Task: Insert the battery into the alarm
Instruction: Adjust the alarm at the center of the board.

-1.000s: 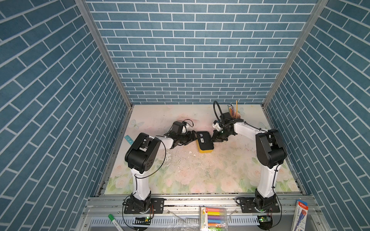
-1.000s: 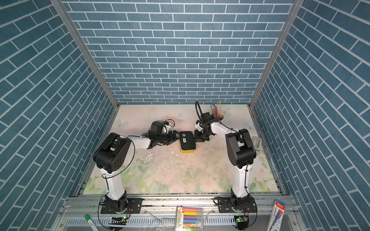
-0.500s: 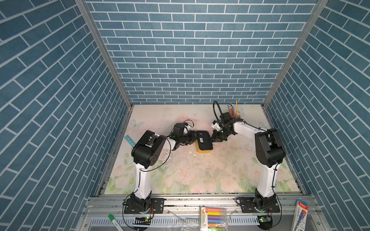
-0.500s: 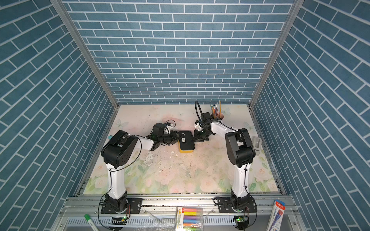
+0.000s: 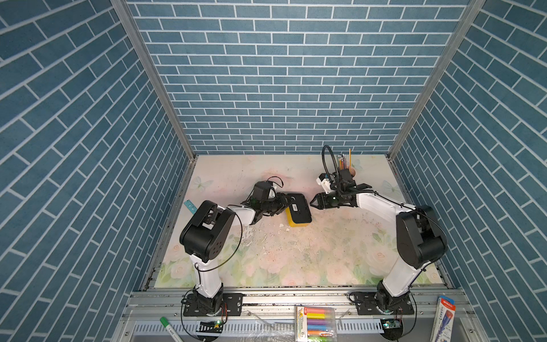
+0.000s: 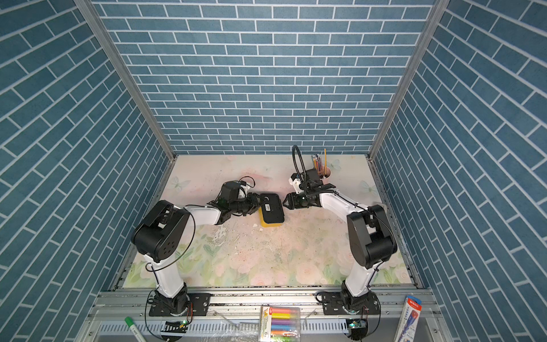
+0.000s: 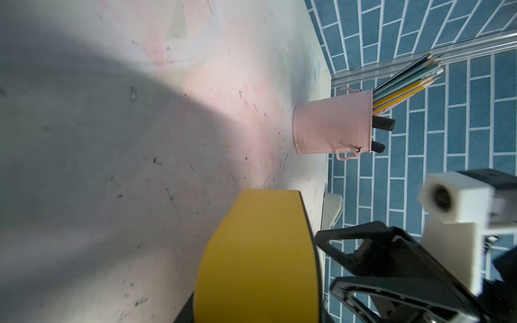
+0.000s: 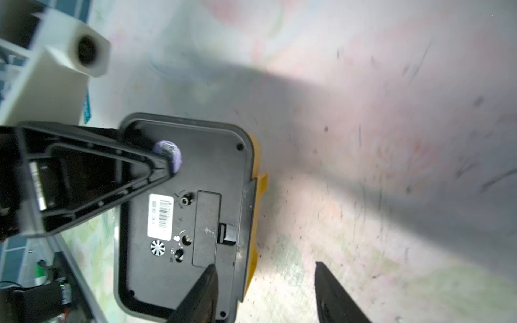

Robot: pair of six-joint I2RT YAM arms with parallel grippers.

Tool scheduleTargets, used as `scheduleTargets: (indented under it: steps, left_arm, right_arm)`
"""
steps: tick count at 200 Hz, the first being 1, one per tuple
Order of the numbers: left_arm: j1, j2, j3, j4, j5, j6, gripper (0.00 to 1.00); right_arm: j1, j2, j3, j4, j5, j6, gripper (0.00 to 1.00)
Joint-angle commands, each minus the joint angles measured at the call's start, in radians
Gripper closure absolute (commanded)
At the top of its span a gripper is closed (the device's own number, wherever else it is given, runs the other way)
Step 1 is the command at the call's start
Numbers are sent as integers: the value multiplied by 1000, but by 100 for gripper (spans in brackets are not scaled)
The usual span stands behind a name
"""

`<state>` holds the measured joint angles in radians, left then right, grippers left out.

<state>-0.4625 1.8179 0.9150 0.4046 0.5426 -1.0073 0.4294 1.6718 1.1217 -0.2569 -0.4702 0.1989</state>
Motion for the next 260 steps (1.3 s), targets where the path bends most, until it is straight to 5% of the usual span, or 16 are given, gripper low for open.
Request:
scheduleTargets:
  steps: [1, 10, 85, 138, 199, 220, 260]
  left_arm:
    - [1, -95, 60, -204, -117, 46, 76]
    - [2, -117, 84, -292, -165, 44, 75]
    - [3, -175, 229, -614, -311, -77, 79]
    - [-2, -209, 223, -661, -332, -156, 79]
    - [-1, -241, 195, -660, -350, -189, 79]
    - [-1, -240, 196, -658, -338, -189, 79]
    - [-1, -265, 171, -668, -331, -198, 78]
  right_arm:
    - [14, -118, -95, 233, 39, -132, 10]
    - [36, -165, -152, 283, 43, -194, 2]
    - [354, -269, -468, 699, 354, -623, 3]
    - [415, -101, -436, 909, 495, -675, 9]
    - [458, -39, -450, 1014, 409, -675, 17]
    - [470, -28, -443, 1011, 466, -681, 17]
    - [492, 29, -395, 1044, 575, -690, 39]
